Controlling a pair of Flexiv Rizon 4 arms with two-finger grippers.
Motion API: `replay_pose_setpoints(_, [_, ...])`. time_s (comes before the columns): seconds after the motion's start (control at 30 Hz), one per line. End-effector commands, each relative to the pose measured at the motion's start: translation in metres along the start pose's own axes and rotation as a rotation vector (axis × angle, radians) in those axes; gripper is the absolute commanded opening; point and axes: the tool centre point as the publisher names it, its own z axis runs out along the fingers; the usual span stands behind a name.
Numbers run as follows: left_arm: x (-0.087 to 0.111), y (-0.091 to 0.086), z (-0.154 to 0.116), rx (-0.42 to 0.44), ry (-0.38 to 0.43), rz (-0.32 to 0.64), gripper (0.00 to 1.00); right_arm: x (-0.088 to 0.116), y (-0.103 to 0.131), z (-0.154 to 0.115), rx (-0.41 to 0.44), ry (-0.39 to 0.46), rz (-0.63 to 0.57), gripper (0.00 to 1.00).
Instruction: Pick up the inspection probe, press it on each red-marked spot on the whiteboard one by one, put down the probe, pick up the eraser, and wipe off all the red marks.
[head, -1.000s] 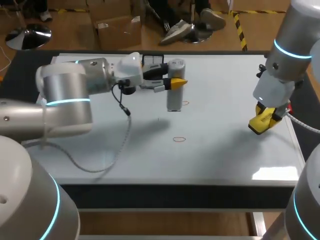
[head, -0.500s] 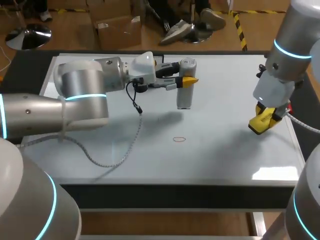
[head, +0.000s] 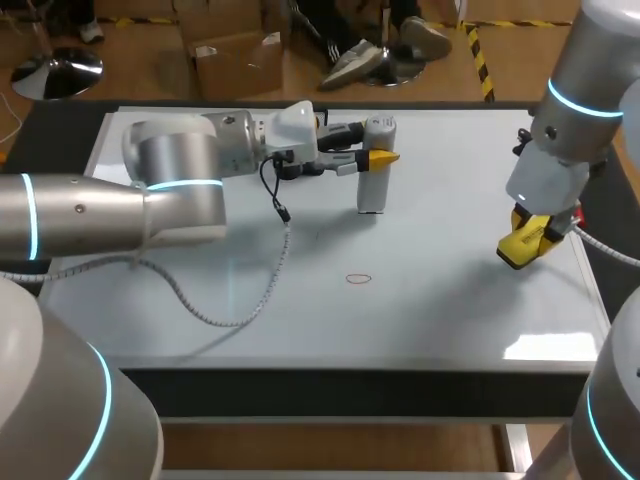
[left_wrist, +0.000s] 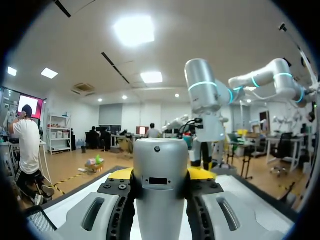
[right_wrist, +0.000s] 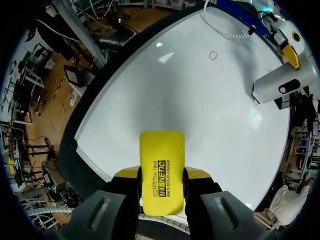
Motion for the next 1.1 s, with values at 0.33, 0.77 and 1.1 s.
replay_pose_setpoints(0.33, [-0.014,0.01,-0.001,0.011,0.012,-0.007,0.0,0.0,-0.001,0.0,0.002,0.002,-0.001,0.0])
replay_pose_setpoints(0.77, [-0.019,0.012,-0.005,0.013,0.003,-0.007,0.0,0.0,-0.001,0.0,0.002,0.002,-0.001,0.0])
replay_pose_setpoints(1.1, [-0.018,-0.004,-0.005,0.007,0.006,0.007,0.0,0.0,-0.001,0.0,0.002,0.002,-0.001,0.0])
